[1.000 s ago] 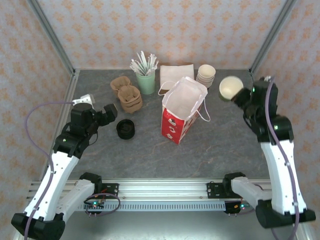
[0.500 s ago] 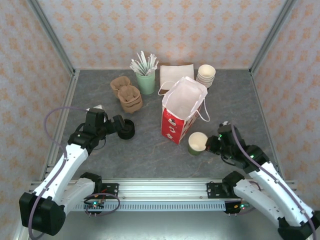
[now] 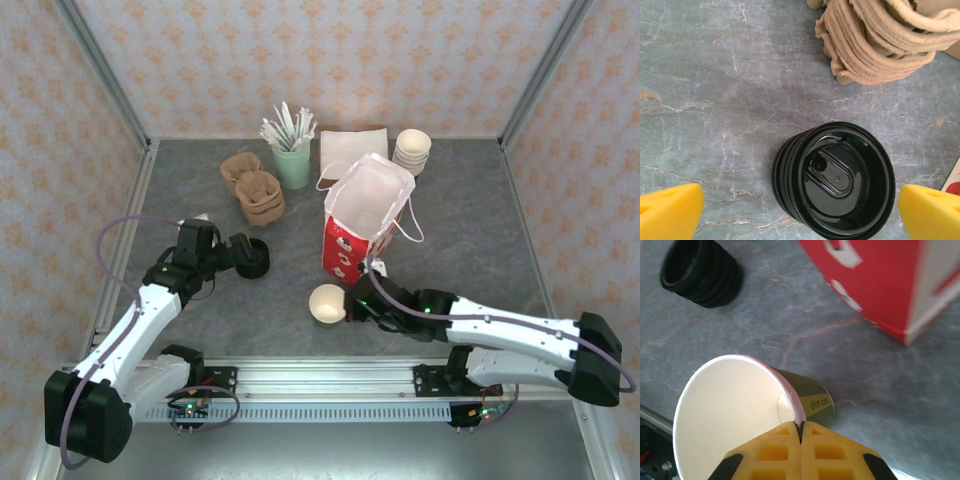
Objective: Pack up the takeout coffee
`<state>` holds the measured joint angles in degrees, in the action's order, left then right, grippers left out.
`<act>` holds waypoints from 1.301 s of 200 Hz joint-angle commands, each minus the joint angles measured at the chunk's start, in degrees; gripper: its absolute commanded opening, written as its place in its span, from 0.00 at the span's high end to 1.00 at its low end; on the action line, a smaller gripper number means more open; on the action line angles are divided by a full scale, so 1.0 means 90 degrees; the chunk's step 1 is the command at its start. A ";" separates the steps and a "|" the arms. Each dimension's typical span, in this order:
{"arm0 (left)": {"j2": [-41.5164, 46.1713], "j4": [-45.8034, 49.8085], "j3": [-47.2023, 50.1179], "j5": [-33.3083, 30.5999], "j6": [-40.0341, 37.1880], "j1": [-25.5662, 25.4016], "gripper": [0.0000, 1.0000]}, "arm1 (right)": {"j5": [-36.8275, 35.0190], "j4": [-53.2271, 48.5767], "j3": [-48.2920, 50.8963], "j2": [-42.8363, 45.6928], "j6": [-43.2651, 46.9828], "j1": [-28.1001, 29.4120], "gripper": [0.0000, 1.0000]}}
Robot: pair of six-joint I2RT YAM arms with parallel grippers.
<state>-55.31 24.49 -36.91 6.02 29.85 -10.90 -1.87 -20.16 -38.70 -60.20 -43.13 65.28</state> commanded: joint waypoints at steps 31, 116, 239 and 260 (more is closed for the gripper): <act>-0.0061 -0.0192 0.0069 0.0074 0.0043 -0.0061 0.00 | -0.1172 0.1250 -0.0512 -0.0767 -0.0062 0.0041 1.00; -0.0075 -0.0215 0.0097 0.0054 0.0043 -0.0066 0.00 | -0.1788 0.0213 -0.0874 -0.0933 0.0119 -0.0820 1.00; -0.0202 -0.0191 0.0065 0.0048 0.0226 -0.0059 0.00 | -0.1050 -0.0199 -0.0770 -0.0244 0.0157 -0.1134 1.00; -0.0240 -0.0186 0.0092 0.0054 0.0238 -0.0060 0.00 | -0.1016 0.0063 -0.0677 -0.0351 -0.0016 -0.0766 1.00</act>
<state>-57.12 23.29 -36.56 6.70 31.09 -10.90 -13.50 -22.94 -45.50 -62.94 -41.58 55.44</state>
